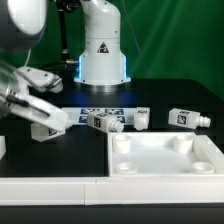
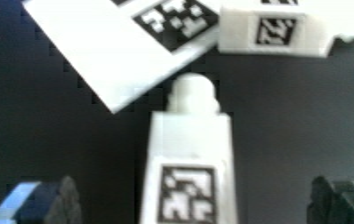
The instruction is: Assemble one leg
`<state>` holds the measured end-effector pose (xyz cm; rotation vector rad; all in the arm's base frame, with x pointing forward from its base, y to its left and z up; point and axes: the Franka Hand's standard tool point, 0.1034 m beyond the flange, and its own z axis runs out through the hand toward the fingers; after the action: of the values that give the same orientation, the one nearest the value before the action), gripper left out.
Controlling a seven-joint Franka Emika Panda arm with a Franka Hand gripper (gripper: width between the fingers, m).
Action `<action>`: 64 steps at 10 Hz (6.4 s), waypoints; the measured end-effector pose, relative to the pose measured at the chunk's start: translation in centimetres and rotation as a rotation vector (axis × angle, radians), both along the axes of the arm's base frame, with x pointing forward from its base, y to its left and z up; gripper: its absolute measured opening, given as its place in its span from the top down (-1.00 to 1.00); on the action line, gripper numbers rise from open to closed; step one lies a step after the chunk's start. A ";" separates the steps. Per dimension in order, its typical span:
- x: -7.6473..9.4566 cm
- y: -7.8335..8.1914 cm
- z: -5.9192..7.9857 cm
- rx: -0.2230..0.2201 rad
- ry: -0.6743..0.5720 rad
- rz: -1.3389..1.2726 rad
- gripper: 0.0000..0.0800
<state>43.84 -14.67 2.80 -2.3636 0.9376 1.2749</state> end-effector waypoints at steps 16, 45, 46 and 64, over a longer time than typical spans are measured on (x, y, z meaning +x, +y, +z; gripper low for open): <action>2.5 6.3 3.6 -0.020 -0.050 0.064 0.29; 18.5 24.4 9.7 -0.550 -1.489 0.613 0.28; 18.4 24.5 9.5 -0.548 -1.486 0.614 0.28; 19.4 26.4 6.4 -0.549 -1.488 0.616 0.28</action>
Offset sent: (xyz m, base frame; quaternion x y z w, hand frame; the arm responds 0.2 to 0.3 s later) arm 0.0000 0.0000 0.0000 0.0000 0.0000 0.0000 1.0000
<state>63.20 11.72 9.17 -3.0253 0.0044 -0.9063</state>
